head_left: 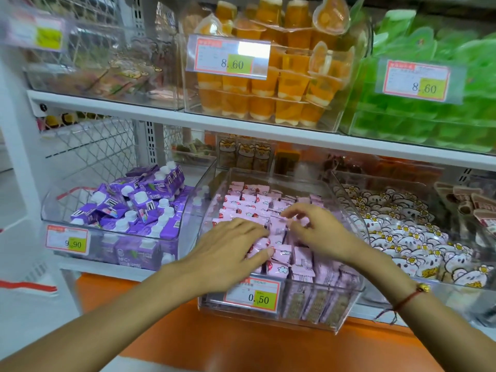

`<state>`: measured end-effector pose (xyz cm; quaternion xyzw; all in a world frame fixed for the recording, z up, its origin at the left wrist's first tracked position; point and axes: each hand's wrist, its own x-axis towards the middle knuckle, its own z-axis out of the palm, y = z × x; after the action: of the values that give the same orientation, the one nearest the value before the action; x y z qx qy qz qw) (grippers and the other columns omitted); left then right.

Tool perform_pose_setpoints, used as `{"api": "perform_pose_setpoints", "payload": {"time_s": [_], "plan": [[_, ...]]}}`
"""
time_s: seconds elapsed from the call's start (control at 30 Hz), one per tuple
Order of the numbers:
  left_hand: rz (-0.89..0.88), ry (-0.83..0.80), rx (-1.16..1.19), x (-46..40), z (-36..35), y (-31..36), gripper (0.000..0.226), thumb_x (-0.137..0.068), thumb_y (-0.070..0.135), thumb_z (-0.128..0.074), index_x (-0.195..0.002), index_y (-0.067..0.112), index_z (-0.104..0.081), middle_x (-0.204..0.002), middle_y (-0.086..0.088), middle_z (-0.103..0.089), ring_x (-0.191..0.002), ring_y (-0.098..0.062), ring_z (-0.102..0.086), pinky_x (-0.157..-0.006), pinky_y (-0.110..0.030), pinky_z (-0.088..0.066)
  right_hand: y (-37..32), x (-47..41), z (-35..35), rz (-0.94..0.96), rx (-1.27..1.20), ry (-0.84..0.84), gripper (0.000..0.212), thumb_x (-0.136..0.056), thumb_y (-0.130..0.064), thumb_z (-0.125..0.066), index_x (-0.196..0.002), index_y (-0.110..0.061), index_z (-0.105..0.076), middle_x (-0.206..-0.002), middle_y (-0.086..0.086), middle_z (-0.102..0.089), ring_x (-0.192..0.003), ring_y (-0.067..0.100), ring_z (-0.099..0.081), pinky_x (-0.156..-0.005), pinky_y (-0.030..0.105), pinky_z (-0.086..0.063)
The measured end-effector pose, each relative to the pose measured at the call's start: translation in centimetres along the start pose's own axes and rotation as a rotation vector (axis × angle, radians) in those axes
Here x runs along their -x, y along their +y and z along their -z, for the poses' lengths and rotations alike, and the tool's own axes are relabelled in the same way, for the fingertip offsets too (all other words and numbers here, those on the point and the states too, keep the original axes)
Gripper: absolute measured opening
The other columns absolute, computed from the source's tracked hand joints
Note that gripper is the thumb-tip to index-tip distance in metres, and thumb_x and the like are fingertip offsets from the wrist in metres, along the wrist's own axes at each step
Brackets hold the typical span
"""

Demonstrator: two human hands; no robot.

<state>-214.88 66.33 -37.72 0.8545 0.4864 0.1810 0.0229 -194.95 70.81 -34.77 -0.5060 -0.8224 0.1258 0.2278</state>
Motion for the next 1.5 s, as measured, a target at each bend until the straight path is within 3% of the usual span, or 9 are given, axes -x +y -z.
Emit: {"api": "perform_pose_setpoints", "payload": {"time_s": [0.33, 0.7, 0.8, 0.93, 1.03, 1.13, 1.23, 1.4, 1.5], "plan": [[-0.01, -0.052, -0.028, -0.4, -0.1, 0.3, 0.064, -0.087, 0.071, -0.026, -0.134, 0.032, -0.046, -0.134, 0.018, -0.043, -0.123, -0.003, -0.029, -0.099, -0.023, -0.017, -0.3, -3.1, -0.4, -0.07, 0.246, -0.133, 0.028, -0.075, -0.035, -0.077, -0.098, -0.02, -0.07, -0.108, -0.003, -0.066, -0.1, 0.015, -0.058, -0.085, 0.032, -0.048], [0.017, -0.046, -0.013, -0.2, 0.3, 0.7, 0.06, -0.086, 0.07, -0.032, -0.129, 0.032, -0.048, -0.124, 0.015, -0.052, -0.115, -0.005, -0.033, -0.089, -0.022, -0.02, -0.4, -2.7, 0.0, -0.026, 0.381, -0.196, 0.026, -0.091, -0.033, -0.058, -0.091, -0.008, -0.058, -0.101, 0.006, -0.049, -0.106, 0.024, -0.039, -0.087, 0.036, -0.035], [0.029, -0.038, 0.026, -0.1, 0.3, 0.8, 0.063, -0.085, 0.073, -0.028, -0.132, 0.033, -0.046, -0.132, 0.015, -0.048, -0.121, -0.004, -0.033, -0.092, -0.022, -0.021, -1.0, -1.8, 0.6, -0.025, 0.14, -0.057, 0.022, -0.096, -0.025, -0.051, -0.108, -0.008, -0.047, -0.096, 0.005, -0.055, -0.095, 0.022, -0.049, -0.075, 0.033, -0.038], [0.114, 0.052, 0.273, 0.2, 0.9, 1.1, 0.045, -0.093, 0.059, -0.031, -0.13, 0.037, -0.045, -0.128, 0.016, -0.05, -0.112, -0.001, -0.043, -0.09, -0.025, -0.037, -2.2, 0.2, 1.0, -0.003, -0.314, 0.486, 0.014, -0.096, -0.016, -0.049, -0.11, -0.013, -0.045, -0.089, -0.006, -0.058, -0.073, -0.005, -0.057, -0.062, 0.012, -0.046], [0.203, 0.228, 0.458, 0.0, 1.2, 1.0, 0.028, -0.098, 0.037, -0.041, -0.125, 0.037, -0.046, -0.12, 0.016, -0.051, -0.09, 0.01, -0.051, -0.073, -0.016, -0.04, -2.8, 1.4, 1.2, -0.049, -0.58, 0.691, 0.014, -0.097, -0.018, -0.049, -0.11, -0.018, -0.044, -0.101, -0.002, -0.057, -0.087, -0.002, -0.058, -0.076, 0.015, -0.051], [0.159, 0.336, 0.56, 0.2, 1.6, 1.2, 0.047, -0.09, 0.013, -0.053, -0.124, 0.043, -0.04, -0.122, 0.022, -0.045, -0.085, 0.024, -0.047, -0.057, -0.011, -0.042, -2.9, 2.0, 1.4, -0.218, -0.876, 0.634, 0.015, -0.097, -0.019, -0.049, -0.112, -0.015, -0.047, -0.099, 0.003, -0.062, -0.081, 0.005, -0.064, -0.07, 0.016, -0.054], [0.035, 0.386, 0.555, 0.3, 1.8, 1.6, 0.067, -0.079, 0.005, -0.064, -0.124, 0.047, -0.038, -0.121, 0.032, -0.037, -0.108, 0.021, -0.04, -0.074, -0.01, -0.047, -3.1, 2.2, 1.4, -0.334, -1.101, 0.498, 0.023, -0.096, -0.019, -0.052, -0.115, -0.008, -0.053, -0.096, 0.005, -0.065, -0.079, 0.004, -0.066, -0.068, 0.013, -0.053], [-0.005, 0.473, 0.582, 0.2, 2.4, 1.9, 0.039, -0.086, 0.018, -0.068, -0.117, 0.036, -0.055, -0.117, 0.027, -0.056, -0.107, 0.006, -0.053, -0.082, -0.01, -0.043, -3.7, 2.4, 1.2, -0.36, -1.292, 0.402, 0.025, -0.09, -0.022, -0.062, -0.108, -0.004, -0.062, -0.091, 0.006, -0.07, -0.078, 0.01, -0.07, -0.067, 0.015, -0.054], [0.145, 0.429, 0.935, 0.1, 3.1, 2.0, 0.019, -0.087, 0.024, -0.065, -0.104, 0.031, -0.066, -0.096, 0.017, -0.069, -0.086, 0.003, -0.065, -0.07, -0.013, -0.052, -3.8, 2.6, 1.8, -0.365, -1.286, 0.34, 0.031, -0.088, -0.037, -0.061, -0.105, -0.011, -0.063, -0.097, 0.003, -0.069, -0.081, 0.012, -0.069, -0.07, 0.019, -0.055]]}}
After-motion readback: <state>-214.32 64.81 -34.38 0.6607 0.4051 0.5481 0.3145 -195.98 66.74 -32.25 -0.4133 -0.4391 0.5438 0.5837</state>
